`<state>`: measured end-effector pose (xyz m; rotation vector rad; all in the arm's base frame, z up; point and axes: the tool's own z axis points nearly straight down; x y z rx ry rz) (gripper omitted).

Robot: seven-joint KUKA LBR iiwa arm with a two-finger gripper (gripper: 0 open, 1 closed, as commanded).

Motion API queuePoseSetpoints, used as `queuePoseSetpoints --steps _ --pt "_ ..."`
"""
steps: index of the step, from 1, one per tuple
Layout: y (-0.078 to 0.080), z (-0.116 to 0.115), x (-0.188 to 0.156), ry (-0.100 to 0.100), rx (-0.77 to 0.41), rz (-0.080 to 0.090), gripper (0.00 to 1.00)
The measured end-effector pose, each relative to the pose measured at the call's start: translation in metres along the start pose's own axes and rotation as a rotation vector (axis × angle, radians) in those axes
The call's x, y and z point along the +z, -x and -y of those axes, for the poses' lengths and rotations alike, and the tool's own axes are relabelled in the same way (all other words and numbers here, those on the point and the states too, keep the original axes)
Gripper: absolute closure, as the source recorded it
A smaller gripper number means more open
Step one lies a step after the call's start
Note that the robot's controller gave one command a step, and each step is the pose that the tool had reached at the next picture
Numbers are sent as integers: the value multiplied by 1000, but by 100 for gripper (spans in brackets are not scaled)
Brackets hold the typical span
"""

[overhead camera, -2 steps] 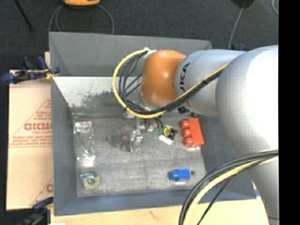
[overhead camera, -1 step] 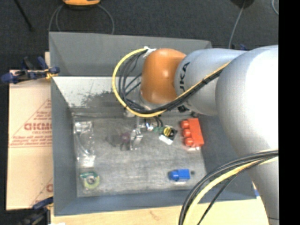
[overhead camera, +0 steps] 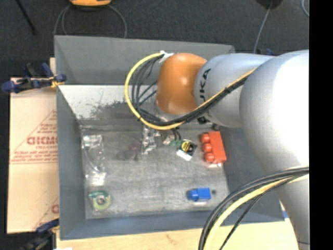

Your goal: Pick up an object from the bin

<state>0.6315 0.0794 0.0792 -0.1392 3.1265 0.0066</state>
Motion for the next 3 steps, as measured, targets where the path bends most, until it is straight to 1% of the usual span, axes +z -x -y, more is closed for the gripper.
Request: queuePoseSetpoints --steps 1,2,3 --pt "2 0 -14 -1 0 -1 100" --pt "7 0 -101 -2 1 2 100" --pt "8 0 -107 -2 1 -5 100"
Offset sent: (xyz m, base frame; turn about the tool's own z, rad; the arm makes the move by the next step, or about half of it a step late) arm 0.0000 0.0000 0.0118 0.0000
